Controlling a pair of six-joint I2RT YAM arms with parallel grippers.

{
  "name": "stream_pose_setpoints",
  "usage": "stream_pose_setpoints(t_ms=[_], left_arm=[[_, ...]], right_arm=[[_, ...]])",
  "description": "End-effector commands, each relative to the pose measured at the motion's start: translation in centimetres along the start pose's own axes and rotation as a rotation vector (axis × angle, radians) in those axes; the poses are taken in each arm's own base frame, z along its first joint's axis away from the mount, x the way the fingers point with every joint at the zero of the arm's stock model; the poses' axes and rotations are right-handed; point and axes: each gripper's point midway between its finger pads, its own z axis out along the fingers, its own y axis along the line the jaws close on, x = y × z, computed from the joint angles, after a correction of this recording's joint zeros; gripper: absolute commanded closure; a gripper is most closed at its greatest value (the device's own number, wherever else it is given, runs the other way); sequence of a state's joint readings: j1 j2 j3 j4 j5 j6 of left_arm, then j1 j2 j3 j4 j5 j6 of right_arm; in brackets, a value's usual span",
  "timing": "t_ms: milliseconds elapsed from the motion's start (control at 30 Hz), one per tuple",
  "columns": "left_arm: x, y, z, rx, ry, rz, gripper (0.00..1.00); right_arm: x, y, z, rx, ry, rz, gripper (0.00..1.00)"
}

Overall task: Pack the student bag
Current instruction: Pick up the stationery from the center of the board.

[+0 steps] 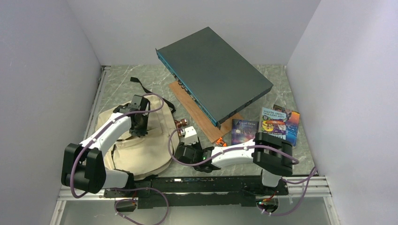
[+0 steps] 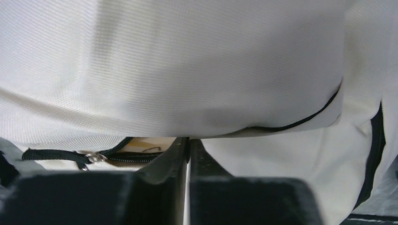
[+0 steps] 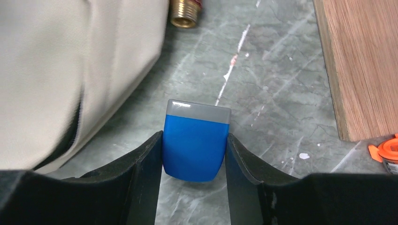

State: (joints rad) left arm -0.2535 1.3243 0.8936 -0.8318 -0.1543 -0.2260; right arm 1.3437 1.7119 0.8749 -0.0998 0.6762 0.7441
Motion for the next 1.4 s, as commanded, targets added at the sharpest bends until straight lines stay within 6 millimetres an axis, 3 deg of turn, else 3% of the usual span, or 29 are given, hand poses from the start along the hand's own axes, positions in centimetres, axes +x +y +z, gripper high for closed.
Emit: stream_pose_setpoints(t_ms=[0,333,467,633,867,1000,1067,1200,1367], left_arm=[[-3.7,-0.1,-2.3,0.027,-0.114,0.004,1.00],[-5.5,-0.3,-5.2,0.083,-0.340,-0.004,1.00],[-5.6,-0.4,-5.9,0.101,-0.387,-0.007,1.00],[-5.1,-0.6,-5.9,0.120,-0.387,0.004,1.00],[-3.7,-5.1,-4.5,0.356,-0.279,0.021,1.00],[-3.4,-5.8,-3.2,0.372,-0.192,0.039,1.00],[-4.0,-5.2,-3.5,0.341,-0.230,0.024,0.91],[-5.2,-4.9,-5.5,0.347,-0.347,0.010,0.64],[-6.4,-2.7,-7.7,0.240,-0.463,0.008,0.40]], right_arm=[[-3.2,2.3,-1.7,-0.125,-0.068,0.016,1.00],[-7.6,7.0,-3.6,-0.324,-0.163,-0.041,1.00],[-8.9,7.7,-3.9,-0.326,-0.181,-0.038,1.00],[-9.8,6.7,-4.4,-0.293,-0.199,-0.044,1.00],[-10.7,5.6,-6.0,-0.296,-0.212,-0.030,1.00],[-11.5,4.8,-6.5,-0.282,-0.235,-0.024,1.00],[-11.6,4.7,-6.6,-0.293,-0.235,-0.015,1.00],[-11.7,5.0,-6.8,-0.311,-0.238,-0.004,1.00],[-11.6,5.2,-7.1,-0.334,-0.236,-0.006,1.00]])
